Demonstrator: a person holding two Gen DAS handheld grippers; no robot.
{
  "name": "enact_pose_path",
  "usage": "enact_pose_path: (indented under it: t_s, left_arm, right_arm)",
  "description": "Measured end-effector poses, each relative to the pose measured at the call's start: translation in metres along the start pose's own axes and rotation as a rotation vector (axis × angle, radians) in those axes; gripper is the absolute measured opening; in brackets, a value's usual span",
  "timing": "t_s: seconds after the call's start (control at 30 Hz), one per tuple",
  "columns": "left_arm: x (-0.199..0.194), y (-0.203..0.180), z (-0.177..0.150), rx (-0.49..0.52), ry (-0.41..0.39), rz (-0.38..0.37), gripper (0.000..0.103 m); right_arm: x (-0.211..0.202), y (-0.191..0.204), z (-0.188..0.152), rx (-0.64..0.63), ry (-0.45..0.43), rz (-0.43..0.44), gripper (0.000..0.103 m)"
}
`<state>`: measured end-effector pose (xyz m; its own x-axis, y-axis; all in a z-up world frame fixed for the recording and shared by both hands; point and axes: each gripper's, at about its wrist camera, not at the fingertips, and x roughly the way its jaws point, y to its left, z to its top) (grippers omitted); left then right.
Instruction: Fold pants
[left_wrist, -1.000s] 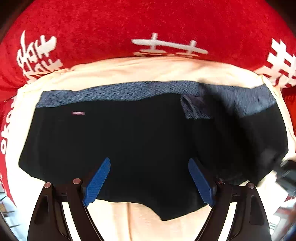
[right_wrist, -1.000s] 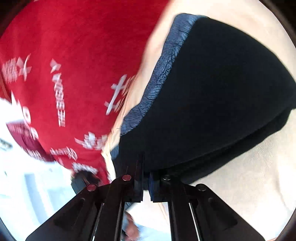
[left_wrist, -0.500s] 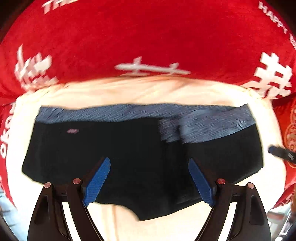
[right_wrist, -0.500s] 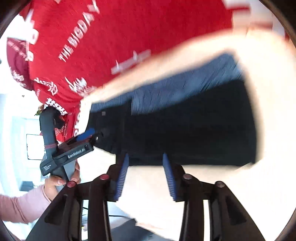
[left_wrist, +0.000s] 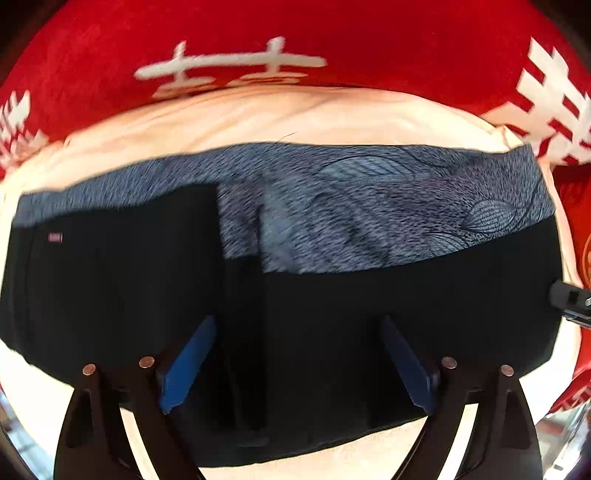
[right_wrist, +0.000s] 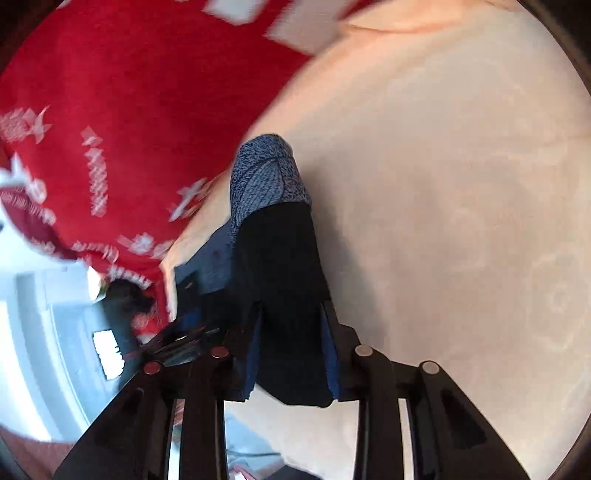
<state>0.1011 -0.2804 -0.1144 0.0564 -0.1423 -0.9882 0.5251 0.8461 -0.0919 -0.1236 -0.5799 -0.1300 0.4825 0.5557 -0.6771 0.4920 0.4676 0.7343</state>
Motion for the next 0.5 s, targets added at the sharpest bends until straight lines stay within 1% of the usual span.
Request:
enact_pose_path:
  t_s: [0.07,0.1,0.2,0.27,0.33,0.4,0.43,0.5]
  left_arm:
    - [-0.006,0.000,-0.001,-0.002,0.001,0.014,0.092]
    - [-0.011,-0.002,-0.002,0.006,-0.003,0.017,0.092]
    - [-0.035,-0.002,-0.009,0.035,-0.037,0.018,0.092]
    - [-0.051,0.002,-0.015,0.031,-0.058,0.006,0.092]
    - [-0.070,0.010,-0.022,0.005,-0.069,-0.009,0.092]
    - [-0.081,0.022,-0.027,-0.034,-0.055,-0.019,0.092]
    - [-0.087,0.027,-0.030,-0.056,-0.049,-0.033,0.092]
    - [-0.100,0.042,-0.037,-0.113,-0.072,-0.071,0.092]
  right_arm:
    - [0.003,0.002,0.000,-0.038,0.002,-0.090,0.032]
    - [0.004,0.000,0.002,-0.036,-0.001,-0.137,0.032]
    - [0.007,-0.009,0.007,0.023,-0.010,-0.210,0.032]
    - [0.004,-0.004,0.006,0.024,-0.017,-0.244,0.034]
    - [0.002,0.007,0.003,-0.007,-0.019,-0.291,0.036]
    - [-0.004,0.019,-0.004,-0.050,-0.017,-0.364,0.037]
    - [-0.009,0.020,-0.008,-0.060,-0.016,-0.391,0.038]
    - [-0.011,0.033,-0.015,-0.081,-0.009,-0.422,0.040]
